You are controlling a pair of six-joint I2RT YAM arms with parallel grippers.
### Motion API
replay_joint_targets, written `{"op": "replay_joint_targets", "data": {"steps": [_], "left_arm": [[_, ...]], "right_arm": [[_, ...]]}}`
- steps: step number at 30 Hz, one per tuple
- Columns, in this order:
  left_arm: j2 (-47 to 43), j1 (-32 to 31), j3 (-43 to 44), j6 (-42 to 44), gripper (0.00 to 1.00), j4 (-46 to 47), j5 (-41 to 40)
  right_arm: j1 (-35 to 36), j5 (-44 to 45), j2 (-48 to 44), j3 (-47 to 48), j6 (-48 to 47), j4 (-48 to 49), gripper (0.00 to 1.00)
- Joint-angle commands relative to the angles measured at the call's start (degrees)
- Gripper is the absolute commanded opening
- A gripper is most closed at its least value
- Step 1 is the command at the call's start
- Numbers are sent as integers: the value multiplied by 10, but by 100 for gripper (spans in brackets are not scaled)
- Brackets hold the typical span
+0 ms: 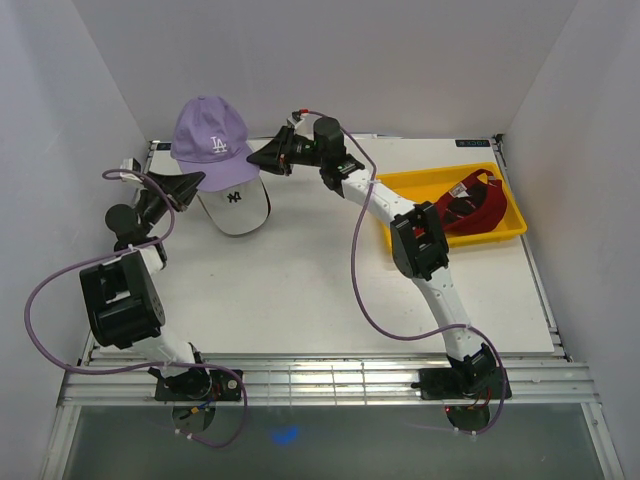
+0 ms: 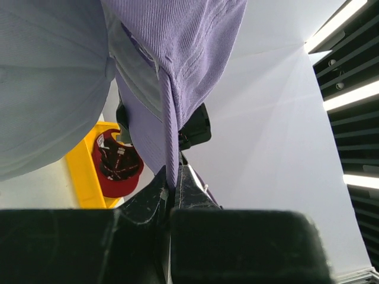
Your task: Stack the hats
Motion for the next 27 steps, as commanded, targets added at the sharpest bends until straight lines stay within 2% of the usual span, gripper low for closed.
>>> {"op": "replay_joint_targets", "data": {"steps": [1, 5, 13, 27], "left_arm": [[2, -10, 39, 18, 0, 13, 58], [3, -11, 63, 37, 0, -24, 61], [-9, -12, -1, 59, 0, -20, 81], [-2, -12, -40, 114, 0, -64, 106]], "right_arm": [[30, -27, 18, 32, -25, 17, 26], [30, -31, 26, 40, -19, 18, 25], [30, -34, 2, -8, -41, 20, 25], [23, -30, -35, -58, -90, -6, 25]]}}
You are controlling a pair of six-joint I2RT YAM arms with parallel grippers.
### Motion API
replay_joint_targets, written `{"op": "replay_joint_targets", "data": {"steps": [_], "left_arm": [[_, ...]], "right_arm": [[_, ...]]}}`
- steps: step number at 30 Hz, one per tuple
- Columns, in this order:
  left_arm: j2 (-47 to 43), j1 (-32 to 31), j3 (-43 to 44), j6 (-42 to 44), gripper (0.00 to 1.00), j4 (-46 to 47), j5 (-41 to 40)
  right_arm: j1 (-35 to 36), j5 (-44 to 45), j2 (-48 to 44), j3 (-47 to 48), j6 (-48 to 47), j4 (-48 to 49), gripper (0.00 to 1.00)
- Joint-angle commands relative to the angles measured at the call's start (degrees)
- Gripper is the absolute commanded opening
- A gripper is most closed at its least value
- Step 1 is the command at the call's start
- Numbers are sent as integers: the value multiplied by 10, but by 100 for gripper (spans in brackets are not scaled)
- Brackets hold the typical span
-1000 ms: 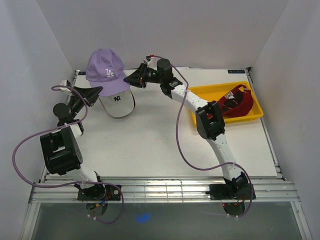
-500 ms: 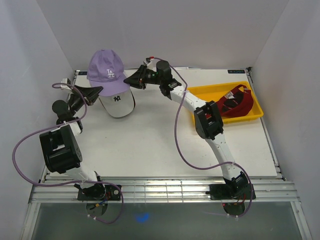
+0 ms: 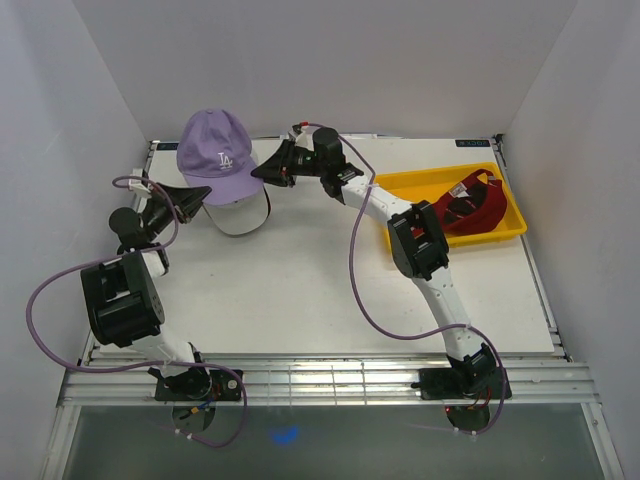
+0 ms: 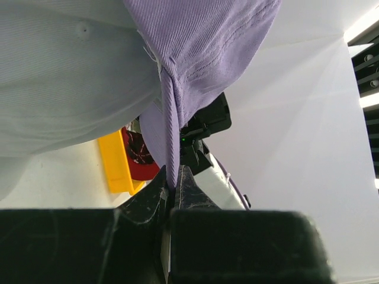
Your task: Stack the hats
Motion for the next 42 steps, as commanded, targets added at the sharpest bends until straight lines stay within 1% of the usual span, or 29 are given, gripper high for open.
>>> {"op": "replay_joint_targets", "data": {"steps": [1, 9, 22, 35, 42], "left_arm": [[-12, -15, -14, 25, 0, -7, 70], [-10, -14, -40, 58, 0, -38, 60], [6, -15, -66, 88, 0, -76, 45], [20, -15, -75, 143, 0, -145, 27], [25, -15, -70, 186, 0, -206, 17]], "right_arm": [[24, -25, -40, -6, -53, -7, 25], [23, -25, -42, -8, -79, -35, 25], [20, -22, -35, -15, -108, -58, 25], [15, -13, -20, -25, -127, -81, 24], [12, -9, -10, -31, -134, -88, 24]]}}
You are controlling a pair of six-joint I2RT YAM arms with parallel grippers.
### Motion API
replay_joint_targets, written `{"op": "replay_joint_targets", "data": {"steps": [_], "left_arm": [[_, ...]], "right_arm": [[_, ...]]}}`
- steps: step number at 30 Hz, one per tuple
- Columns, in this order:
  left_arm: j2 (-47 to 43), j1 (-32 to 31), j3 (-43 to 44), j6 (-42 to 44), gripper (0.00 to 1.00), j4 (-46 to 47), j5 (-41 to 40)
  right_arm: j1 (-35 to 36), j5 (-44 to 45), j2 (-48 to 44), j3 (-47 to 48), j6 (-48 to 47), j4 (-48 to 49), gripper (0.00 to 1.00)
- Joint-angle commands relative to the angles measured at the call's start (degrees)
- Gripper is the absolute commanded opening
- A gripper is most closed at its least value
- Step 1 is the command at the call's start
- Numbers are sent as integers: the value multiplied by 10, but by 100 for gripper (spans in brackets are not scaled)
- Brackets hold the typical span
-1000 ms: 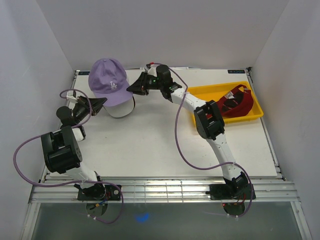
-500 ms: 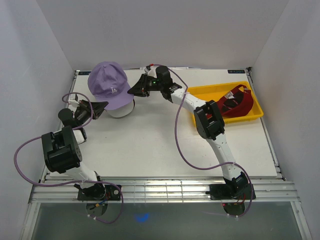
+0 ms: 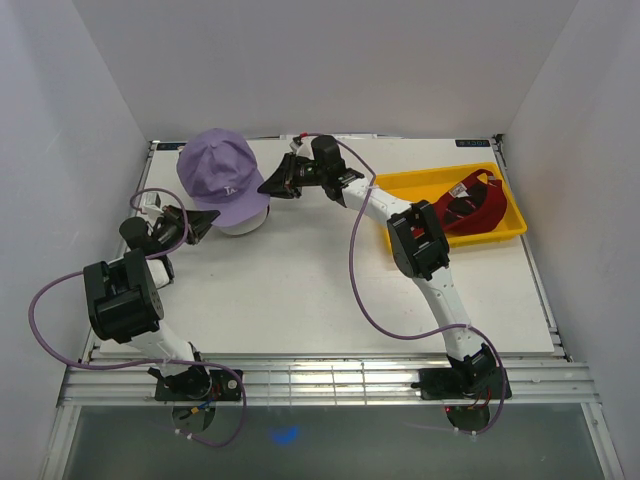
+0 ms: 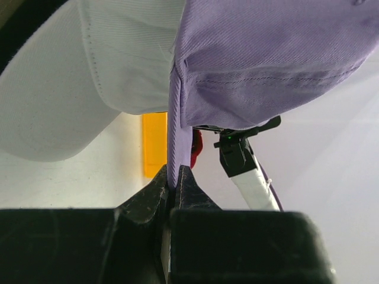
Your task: Stack the hats
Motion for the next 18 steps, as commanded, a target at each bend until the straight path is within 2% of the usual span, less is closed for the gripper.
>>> {"op": "replay_joint_targets", "data": {"steps": [1, 18], "left_arm": [[8, -15, -7, 50, 0, -73, 30], [18, -15, 0, 117, 0, -167, -3]], "right_arm": [[15, -6, -6, -4, -19, 0, 24], [11, -1, 19, 3, -30, -20, 24]]}}
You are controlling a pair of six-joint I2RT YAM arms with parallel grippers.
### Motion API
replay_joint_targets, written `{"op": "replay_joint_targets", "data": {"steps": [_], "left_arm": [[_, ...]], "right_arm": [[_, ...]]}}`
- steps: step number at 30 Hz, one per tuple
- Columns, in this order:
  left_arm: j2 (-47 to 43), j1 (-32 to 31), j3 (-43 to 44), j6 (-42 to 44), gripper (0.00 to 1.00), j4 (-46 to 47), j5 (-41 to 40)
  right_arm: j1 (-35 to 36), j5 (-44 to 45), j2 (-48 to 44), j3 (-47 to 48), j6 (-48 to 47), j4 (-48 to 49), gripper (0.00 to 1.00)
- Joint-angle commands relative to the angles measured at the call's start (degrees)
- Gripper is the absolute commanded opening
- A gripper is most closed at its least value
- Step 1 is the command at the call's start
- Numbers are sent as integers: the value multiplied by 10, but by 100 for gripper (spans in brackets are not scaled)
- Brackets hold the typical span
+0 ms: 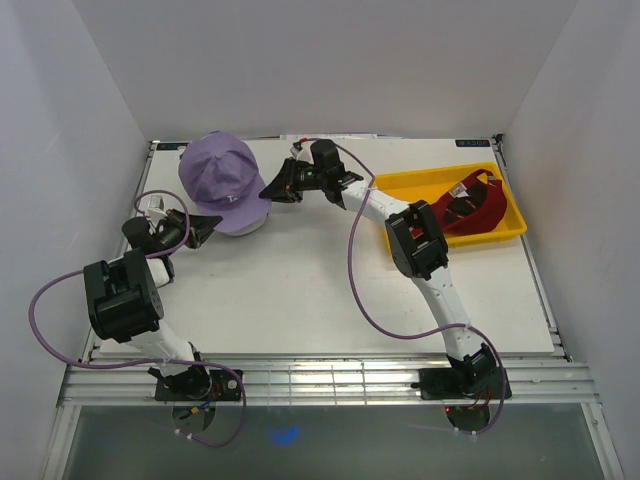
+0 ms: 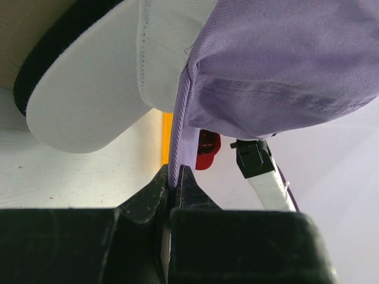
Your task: Stack the hats
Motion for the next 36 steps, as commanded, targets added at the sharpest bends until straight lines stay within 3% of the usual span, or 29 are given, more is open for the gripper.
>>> {"op": "replay_joint_targets", "data": {"steps": [1, 18, 36], "left_arm": [[17, -13, -5, 41, 0, -78, 5], [8, -13, 9, 59, 0, -107, 7], [-74, -13, 55, 36, 0, -123, 50]], "right_arm": [[11, -3, 14, 14, -15, -10, 24], [10, 4, 6, 18, -27, -22, 25], [9, 8, -60, 29, -26, -12, 25]]}}
